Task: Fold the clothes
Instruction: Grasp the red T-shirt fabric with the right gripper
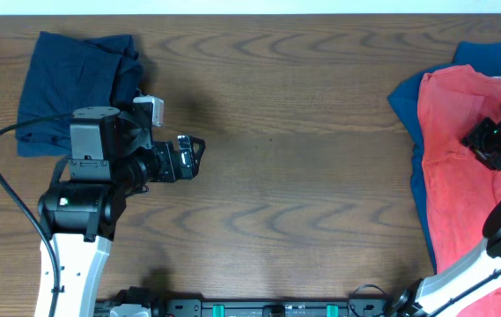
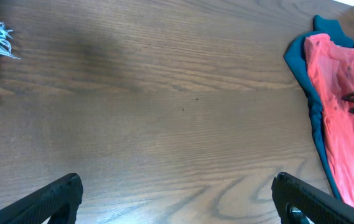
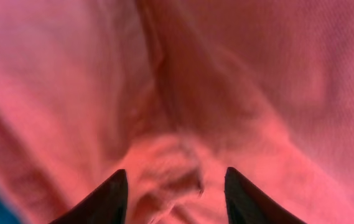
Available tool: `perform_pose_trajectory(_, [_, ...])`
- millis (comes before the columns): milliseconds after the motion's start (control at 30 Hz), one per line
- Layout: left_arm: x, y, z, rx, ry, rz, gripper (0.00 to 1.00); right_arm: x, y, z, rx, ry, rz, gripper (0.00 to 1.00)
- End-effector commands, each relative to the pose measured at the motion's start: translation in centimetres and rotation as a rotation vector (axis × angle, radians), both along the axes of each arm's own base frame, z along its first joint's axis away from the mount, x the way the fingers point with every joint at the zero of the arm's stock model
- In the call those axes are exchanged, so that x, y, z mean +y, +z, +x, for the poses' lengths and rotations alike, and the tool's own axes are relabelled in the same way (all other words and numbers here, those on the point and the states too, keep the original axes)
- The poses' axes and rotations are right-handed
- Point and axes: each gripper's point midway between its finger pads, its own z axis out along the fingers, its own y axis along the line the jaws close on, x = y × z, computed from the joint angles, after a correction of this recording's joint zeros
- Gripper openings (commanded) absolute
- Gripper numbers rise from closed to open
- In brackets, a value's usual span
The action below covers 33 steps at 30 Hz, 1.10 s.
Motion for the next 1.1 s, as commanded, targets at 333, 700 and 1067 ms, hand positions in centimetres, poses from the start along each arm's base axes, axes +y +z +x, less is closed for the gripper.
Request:
perform_pose_trajectory(333, [0.1,0.7,0.1,-0.018,0.010,0.005,0.98,-7.5,-5.0,-4.7,0.173,-0.242,-0.160,0.01])
perform_pose_trajectory(700, [0.1,0.7,0.1,-0.018,0.010,0.005,0.98,-13.3,-4.5,-9.8,0.118,-0.385,-0.076,0.13])
perform_pose_trajectory(1067, [0.1,0.7,0.1,-0.017,0.010,0.005,0.98,-8.3,1.6,-2.2,-0.242,-0.101,0.103,0.20])
